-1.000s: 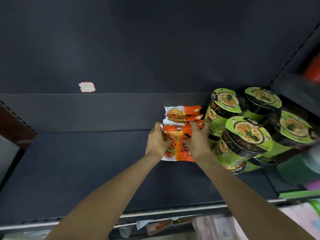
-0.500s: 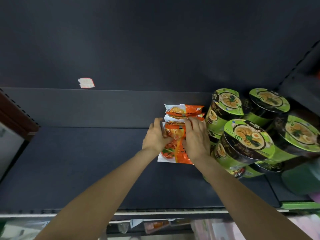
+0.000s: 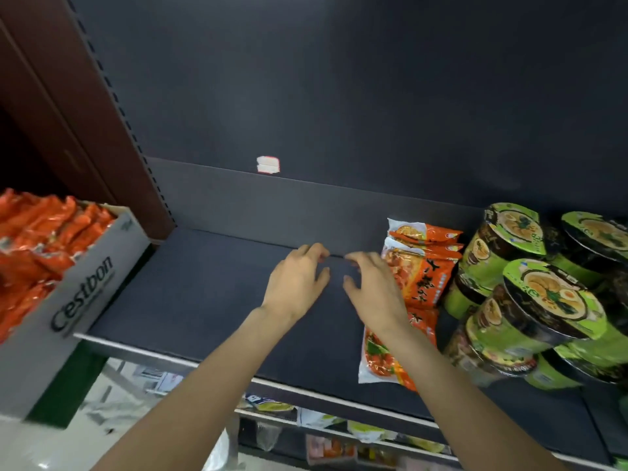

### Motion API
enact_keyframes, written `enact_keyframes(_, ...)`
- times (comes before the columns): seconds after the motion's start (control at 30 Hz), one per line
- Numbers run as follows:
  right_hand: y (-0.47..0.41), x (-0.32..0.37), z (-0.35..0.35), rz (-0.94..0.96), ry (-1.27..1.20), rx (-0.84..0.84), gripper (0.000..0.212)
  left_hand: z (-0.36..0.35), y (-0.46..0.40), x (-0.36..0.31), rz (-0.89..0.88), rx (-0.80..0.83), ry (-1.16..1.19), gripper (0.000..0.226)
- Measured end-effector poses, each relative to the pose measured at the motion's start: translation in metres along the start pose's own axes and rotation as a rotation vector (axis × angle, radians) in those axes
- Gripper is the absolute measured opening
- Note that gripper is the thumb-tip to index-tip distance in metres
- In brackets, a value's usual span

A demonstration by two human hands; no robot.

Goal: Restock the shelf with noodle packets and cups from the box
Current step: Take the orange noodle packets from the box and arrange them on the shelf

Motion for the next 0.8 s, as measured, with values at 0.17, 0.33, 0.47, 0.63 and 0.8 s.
enact_keyframes(0.17, 0.010, 0.081, -0.044, 0.082, -0.041, 0.098, 0.029, 0.062, 0.042, 0.060, 0.060, -0.036, -0.085, 0.025)
enact_keyframes(0.33, 0.028, 0.168, -0.091, 0.117, -0.031, 0.161, 0.026, 0.127, 0.089, 0.135, 0.131, -0.029, -0.116, 0.024)
enact_keyframes(0.47, 0.047, 0.250, -0.139, 0.109, -0.052, 0.191, 0.025, 0.189, 0.132, 0.211, 0.192, -0.023, -0.098, 0.024)
enact_keyframes(0.63, 0.060, 0.335, -0.193, 0.116, -0.078, 0.216, 0.025, 0.251, 0.174, 0.299, 0.267, -0.031, -0.094, 0.022)
enact_keyframes(0.8, 0.059, 0.395, -0.241, 0.116, -0.099, 0.246, 0.025, 0.285, 0.193, 0.370, 0.308, -0.045, -0.070, 0.020)
Point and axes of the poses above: each hand's wrist, its own y-axis away from the middle knuckle, its own z-axis out of the back of the hand, x = y × z, the point moved 6 cm from there along -y, towards the middle knuckle, and after that the axes turned 10 degrees about -z, right-handed, at the moved point
